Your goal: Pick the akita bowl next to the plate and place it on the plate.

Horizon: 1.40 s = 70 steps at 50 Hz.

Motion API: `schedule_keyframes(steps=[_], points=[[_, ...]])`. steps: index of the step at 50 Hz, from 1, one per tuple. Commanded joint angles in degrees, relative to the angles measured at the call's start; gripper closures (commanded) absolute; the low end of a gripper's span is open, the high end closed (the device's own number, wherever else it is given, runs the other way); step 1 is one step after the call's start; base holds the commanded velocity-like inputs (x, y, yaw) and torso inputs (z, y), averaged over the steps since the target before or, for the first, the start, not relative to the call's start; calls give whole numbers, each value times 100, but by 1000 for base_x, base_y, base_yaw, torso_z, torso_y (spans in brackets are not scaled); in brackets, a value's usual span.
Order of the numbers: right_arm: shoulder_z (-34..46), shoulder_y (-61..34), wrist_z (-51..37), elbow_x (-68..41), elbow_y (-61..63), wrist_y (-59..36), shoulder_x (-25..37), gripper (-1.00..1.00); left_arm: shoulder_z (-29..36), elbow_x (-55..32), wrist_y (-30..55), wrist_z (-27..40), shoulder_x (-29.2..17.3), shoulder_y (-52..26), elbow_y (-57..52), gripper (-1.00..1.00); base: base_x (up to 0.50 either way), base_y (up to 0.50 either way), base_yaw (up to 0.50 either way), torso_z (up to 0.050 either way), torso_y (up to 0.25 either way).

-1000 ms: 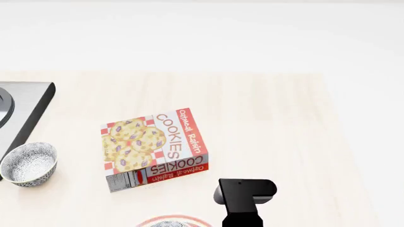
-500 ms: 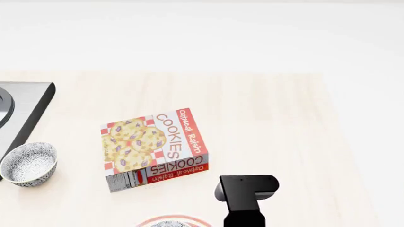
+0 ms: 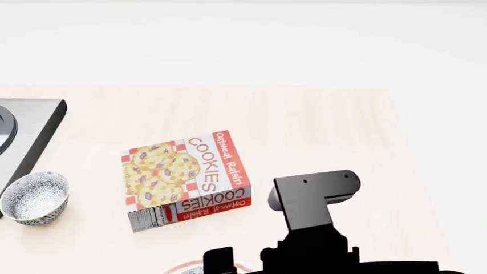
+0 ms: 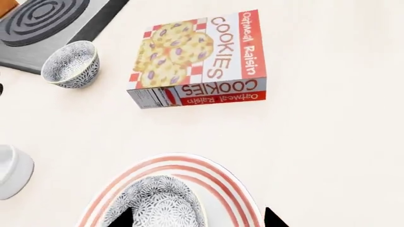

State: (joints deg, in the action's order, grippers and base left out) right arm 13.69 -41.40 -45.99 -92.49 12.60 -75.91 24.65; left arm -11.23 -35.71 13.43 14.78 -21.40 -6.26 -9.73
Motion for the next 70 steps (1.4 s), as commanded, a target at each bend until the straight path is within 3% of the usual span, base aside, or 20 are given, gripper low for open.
schedule_keyframes(steps=[1,5,24,38,48,70], points=[[-421,-21,-581,-493,749,184,254,-100,16,-3,-20,-2,0,-22,48,-100,0,0,0,0,0],[-547,100,-608,-436,1024,306,302,-100,21,-3,-30,-3,0,-25,57,-100,0,0,0,0,0],[-831,1518,-392,2101,2489,1445,487,-100,35,-12,-42,20,-20,4,18,-100,0,0,0,0,0],[-398,2815,282,4856,2491,3371,582,-100,48,-7,-67,28,-27,2,38,-100,0,0,0,0,0],[-249,3304,512,5823,2224,4434,566,-100,70,4,-59,58,-38,-4,21,-100,0,0,0,0,0],[-444,4002,283,7134,2147,5823,726,-100,117,36,-101,58,-43,-44,107,-100,0,0,0,0,0]])
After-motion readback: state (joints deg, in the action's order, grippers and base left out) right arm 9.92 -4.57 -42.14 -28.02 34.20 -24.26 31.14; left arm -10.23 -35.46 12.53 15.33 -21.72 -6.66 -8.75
